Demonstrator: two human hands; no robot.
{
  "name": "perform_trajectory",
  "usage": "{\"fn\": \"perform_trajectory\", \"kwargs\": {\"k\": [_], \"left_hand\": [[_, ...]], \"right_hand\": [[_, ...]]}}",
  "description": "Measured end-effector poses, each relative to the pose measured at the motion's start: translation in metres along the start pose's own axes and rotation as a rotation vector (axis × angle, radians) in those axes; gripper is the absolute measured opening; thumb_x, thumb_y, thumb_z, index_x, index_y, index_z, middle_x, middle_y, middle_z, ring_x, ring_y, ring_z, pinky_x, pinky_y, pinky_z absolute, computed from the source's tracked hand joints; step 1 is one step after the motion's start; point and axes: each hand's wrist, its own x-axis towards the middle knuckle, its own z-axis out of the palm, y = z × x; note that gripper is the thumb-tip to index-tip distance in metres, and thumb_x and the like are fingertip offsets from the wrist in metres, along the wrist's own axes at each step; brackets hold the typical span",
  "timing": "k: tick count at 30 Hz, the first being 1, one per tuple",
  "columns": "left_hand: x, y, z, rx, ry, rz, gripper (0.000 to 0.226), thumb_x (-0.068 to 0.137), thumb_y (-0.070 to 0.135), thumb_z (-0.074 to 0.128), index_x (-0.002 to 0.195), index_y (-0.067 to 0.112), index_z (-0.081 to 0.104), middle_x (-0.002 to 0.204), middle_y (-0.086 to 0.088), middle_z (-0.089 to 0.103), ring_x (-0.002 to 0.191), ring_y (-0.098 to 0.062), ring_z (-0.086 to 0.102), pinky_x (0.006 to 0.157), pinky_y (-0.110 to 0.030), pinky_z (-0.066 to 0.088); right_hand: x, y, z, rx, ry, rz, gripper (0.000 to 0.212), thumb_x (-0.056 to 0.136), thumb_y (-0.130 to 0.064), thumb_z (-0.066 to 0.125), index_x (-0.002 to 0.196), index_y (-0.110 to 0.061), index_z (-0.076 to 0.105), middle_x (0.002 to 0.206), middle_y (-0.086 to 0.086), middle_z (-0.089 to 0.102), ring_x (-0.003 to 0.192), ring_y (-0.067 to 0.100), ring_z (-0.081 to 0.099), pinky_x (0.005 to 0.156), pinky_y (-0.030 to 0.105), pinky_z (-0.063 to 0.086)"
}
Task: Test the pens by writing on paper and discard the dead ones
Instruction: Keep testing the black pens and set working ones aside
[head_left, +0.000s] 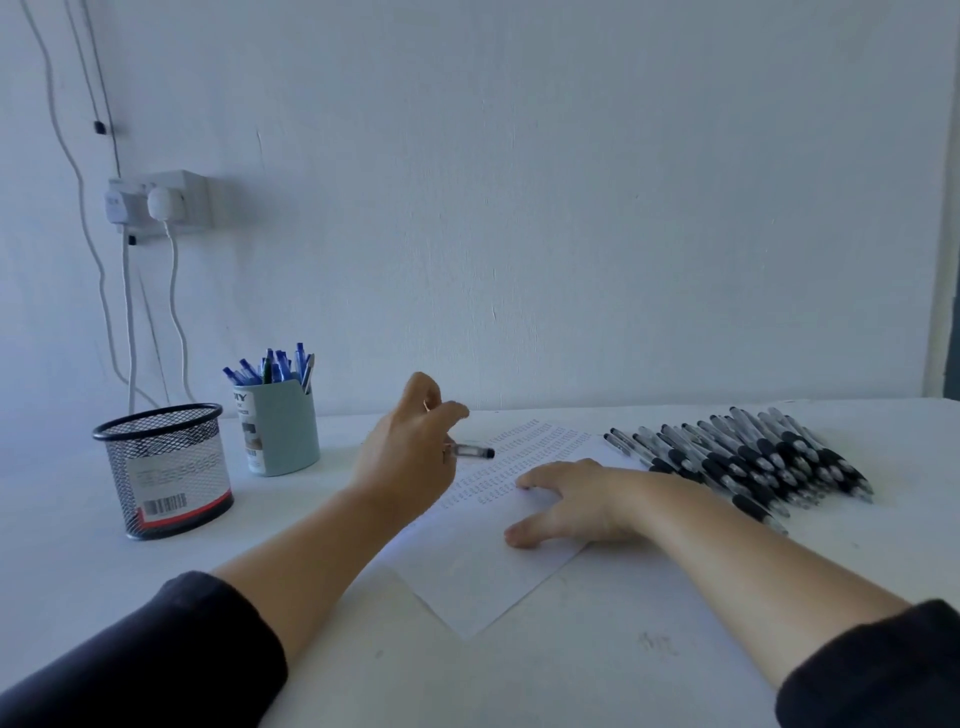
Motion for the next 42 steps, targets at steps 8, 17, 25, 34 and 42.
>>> {"fn": "perform_trajectory", "kwargs": {"k": [8,17,25,34,42], "left_hand": [[0.002,0.021,-0.013,-0.288,0.033,-0.368,0.057,0.087,0.063,0.029,0.060,0.017,0.048,0.062,-0.002,0.063,0.056,-0.030,0.052,0.050,-0.034,0.037],[0.002,0.037,0.004,-0.706,-0.097,-0.889,0.011,0.076,0.005,0.061,0.067,0.007,0.055,0.057,-0.009,0.057,0.041,-0.017,0.045,0.042,-0.020,0.039],[0.003,0.035,0.005,-0.620,-0.181,-0.893,0.017,0.070,0.009,0.056,0.055,0.012,0.050,0.047,-0.004,0.059,0.036,-0.013,0.039,0.041,-0.016,0.028],[0.002,0.032,0.008,-0.513,-0.189,-0.850,0.015,0.069,0.007,0.054,0.054,0.010,0.052,0.040,-0.001,0.054,0.040,-0.013,0.042,0.044,-0.017,0.032],[0.003,0.032,0.011,-0.451,-0.212,-0.822,0.012,0.071,0.008,0.054,0.059,0.010,0.053,0.044,-0.003,0.055,0.042,-0.014,0.045,0.045,-0.018,0.034]], "right_hand": [[0.002,0.001,0.000,-0.014,-0.011,-0.005,0.084,0.073,-0.068,0.063,0.145,-0.045,0.027,0.155,0.000,0.020,0.140,0.023,0.027,0.113,0.043,0.027],[0.002,-0.001,-0.001,-0.023,-0.008,0.006,0.083,0.072,-0.067,0.062,0.144,-0.047,0.027,0.154,0.000,0.023,0.137,0.023,0.032,0.110,0.041,0.031],[0.002,0.000,0.000,-0.017,-0.012,0.008,0.083,0.072,-0.067,0.062,0.144,-0.047,0.027,0.153,0.001,0.023,0.137,0.023,0.032,0.110,0.041,0.030],[0.003,0.000,0.000,-0.020,-0.012,0.003,0.083,0.072,-0.068,0.062,0.144,-0.047,0.026,0.154,0.000,0.022,0.138,0.023,0.031,0.110,0.041,0.030],[0.005,0.002,0.001,-0.013,-0.010,-0.002,0.084,0.071,-0.068,0.062,0.144,-0.047,0.027,0.154,0.000,0.022,0.138,0.023,0.031,0.111,0.042,0.030]]}}
